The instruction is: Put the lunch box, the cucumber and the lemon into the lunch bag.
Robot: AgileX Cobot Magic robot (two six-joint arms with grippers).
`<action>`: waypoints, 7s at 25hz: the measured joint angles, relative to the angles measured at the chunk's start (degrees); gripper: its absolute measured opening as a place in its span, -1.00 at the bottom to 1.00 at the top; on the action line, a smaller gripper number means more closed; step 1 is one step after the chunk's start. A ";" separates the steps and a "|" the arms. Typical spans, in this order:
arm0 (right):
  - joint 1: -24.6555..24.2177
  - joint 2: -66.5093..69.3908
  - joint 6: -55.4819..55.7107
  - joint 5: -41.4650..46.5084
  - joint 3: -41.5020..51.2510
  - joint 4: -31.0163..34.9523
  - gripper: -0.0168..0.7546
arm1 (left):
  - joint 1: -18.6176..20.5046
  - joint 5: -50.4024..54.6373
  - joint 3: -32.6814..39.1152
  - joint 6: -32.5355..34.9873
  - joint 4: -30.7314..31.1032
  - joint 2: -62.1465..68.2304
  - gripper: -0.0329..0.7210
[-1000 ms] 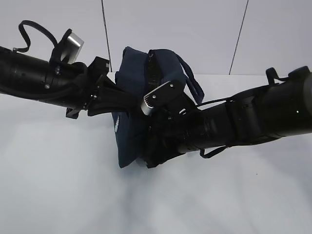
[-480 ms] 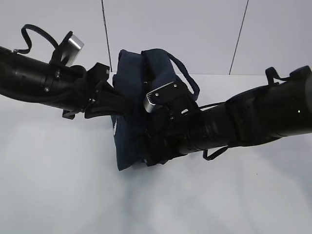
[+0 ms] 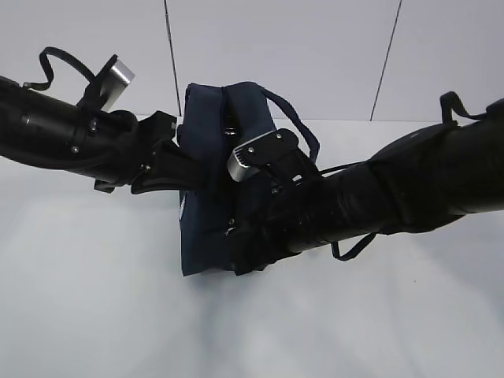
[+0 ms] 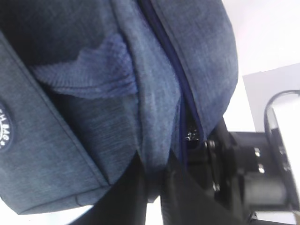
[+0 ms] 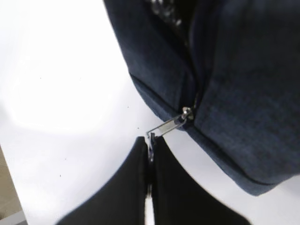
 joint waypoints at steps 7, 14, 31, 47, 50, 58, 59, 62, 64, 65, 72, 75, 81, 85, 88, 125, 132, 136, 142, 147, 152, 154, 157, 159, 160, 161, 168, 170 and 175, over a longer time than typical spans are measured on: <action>0.00 0.00 5.84 2.95 0.00 -6.94 -0.94 | 0.00 -0.74 0.00 0.00 0.23 0.00 -0.86; 0.00 -1.23 9.19 3.35 0.00 -10.96 -0.94 | 0.00 -0.96 0.00 0.85 0.53 0.00 -0.86; 0.00 -1.50 9.82 3.35 0.00 -12.89 -0.94 | 0.49 0.58 0.00 10.73 1.12 -0.33 0.45; 0.00 -1.50 13.35 3.96 0.00 -15.68 -0.94 | 5.26 1.96 6.54 32.01 -0.50 -7.07 0.46; 0.00 -1.52 13.81 4.09 0.00 -15.68 -0.94 | 6.13 1.82 12.37 40.35 -5.84 -10.95 0.45; 0.00 -1.52 15.51 5.27 -0.18 -15.73 -0.94 | 7.11 0.51 25.75 63.29 -20.87 -15.24 0.41; 0.00 -1.52 15.62 5.40 -0.18 -15.73 -0.94 | 7.11 0.51 25.99 65.63 -21.75 -15.24 0.40; 0.00 -1.52 15.75 5.93 -0.18 -15.82 -0.94 | 7.11 0.95 26.12 74.08 -23.16 -15.12 0.39; 0.00 -1.52 15.84 6.26 -0.18 -15.82 -0.94 | 7.11 1.83 26.12 76.81 -23.51 -13.77 0.39; 0.00 -1.52 15.84 6.54 -0.18 -15.82 -0.94 | 7.11 2.76 26.12 77.41 -23.51 -12.59 0.38; 0.00 -1.52 16.20 7.22 -0.18 -15.86 -0.94 | 7.11 7.89 23.83 78.86 -23.59 -5.60 0.23; 0.00 -1.52 16.28 7.42 -0.18 -15.86 -0.94 | 7.11 8.02 22.13 79.39 -23.73 -3.73 0.21; 0.00 -1.96 16.41 7.56 -0.81 -16.08 -0.94 | 6.59 8.24 20.41 79.83 -23.77 0.27 0.17; 0.00 -1.96 16.53 7.70 -1.40 -16.08 -0.94 | 3.88 7.90 19.85 82.71 -23.77 0.69 0.17; 0.00 -1.96 16.76 8.43 -1.40 -16.30 -0.94 | 2.30 5.25 18.45 83.54 -23.77 0.69 0.16; 0.00 -1.96 17.12 11.67 -1.49 -17.81 -0.94 | 2.10 1.22 16.75 84.16 -24.00 5.19 -0.65; 0.00 -1.96 17.12 11.86 -1.49 -17.81 -0.94 | 2.10 1.25 16.75 84.16 -24.00 5.19 -0.89; 0.00 -1.96 17.12 11.62 -1.49 -18.53 -0.94 | 2.10 1.25 16.75 84.16 -24.00 5.19 -0.90; 0.00 -1.96 17.57 11.40 -3.92 -21.01 -0.94 | 2.10 1.34 16.71 84.16 -24.30 5.19 -0.90; 0.00 -1.96 22.69 11.40 -6.01 -28.59 -0.95 | 2.10 1.21 16.71 84.16 -24.29 5.19 -0.90; 0.00 -1.96 27.10 11.98 -6.62 -34.36 -0.94 | 2.10 0.86 16.71 84.16 -24.29 5.19 -0.90; 0.00 -2.17 27.76 12.05 -6.62 -35.83 -0.94 | 2.10 0.86 16.71 84.16 -24.18 5.19 -0.90; 0.00 -3.12 28.95 12.09 -6.62 -38.41 -0.94 | 2.10 0.86 16.71 84.16 -24.18 5.19 -0.90; 0.00 -3.92 29.43 12.09 -6.62 -39.39 -0.94 | 2.10 0.84 16.71 84.16 -24.18 5.19 -0.90; 0.00 -4.33 29.57 12.09 -6.62 -39.57 -0.94 | 2.10 0.84 16.71 84.16 -24.18 5.19 -0.90; 0.00 -4.77 29.57 12.09 -6.62 -39.84 -0.94 | 2.10 0.84 16.71 84.16 -24.18 5.19 -0.90; -0.10 -5.41 29.93 12.09 -6.62 -40.08 -0.95 | 2.10 0.84 16.71 84.16 -24.18 5.19 -0.90; -0.10 -5.41 29.93 12.09 -6.62 -40.08 -0.94 | 2.10 0.84 16.71 84.16 -24.18 5.19 -0.90; -0.10 -5.41 29.93 12.09 -6.62 -40.08 -0.94 | 2.10 0.84 16.71 84.16 -24.18 5.19 -0.90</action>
